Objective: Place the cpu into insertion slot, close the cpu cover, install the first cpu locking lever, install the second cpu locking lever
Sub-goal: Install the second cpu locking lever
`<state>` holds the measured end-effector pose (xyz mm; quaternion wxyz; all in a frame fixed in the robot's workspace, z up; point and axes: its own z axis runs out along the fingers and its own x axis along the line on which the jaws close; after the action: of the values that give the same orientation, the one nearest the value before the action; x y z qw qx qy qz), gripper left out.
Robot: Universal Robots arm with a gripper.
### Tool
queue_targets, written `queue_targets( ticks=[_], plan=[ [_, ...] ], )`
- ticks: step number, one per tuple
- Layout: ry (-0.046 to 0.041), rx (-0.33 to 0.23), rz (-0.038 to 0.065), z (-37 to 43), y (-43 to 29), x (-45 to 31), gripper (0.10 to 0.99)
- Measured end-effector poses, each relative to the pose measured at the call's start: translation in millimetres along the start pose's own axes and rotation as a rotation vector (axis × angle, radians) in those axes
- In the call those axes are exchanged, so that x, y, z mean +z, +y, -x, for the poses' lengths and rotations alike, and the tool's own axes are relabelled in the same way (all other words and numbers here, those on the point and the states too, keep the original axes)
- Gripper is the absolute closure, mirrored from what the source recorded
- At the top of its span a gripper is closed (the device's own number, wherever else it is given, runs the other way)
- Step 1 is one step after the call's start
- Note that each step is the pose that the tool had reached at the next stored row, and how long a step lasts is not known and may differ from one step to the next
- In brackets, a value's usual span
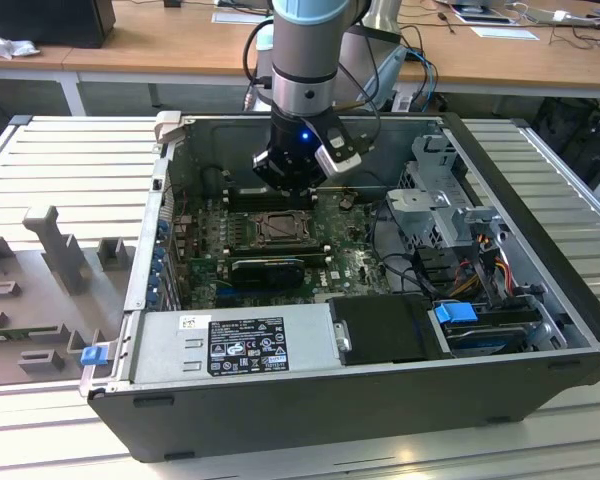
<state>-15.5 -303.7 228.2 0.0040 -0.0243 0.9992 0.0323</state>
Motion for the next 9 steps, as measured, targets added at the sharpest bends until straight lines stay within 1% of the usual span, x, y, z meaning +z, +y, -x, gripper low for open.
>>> queue_targets(
  ticks=[9],
  plan=[
    [0.0000,0.000,0.000,0.1,-1.3,0.2,0.980]
  ],
)
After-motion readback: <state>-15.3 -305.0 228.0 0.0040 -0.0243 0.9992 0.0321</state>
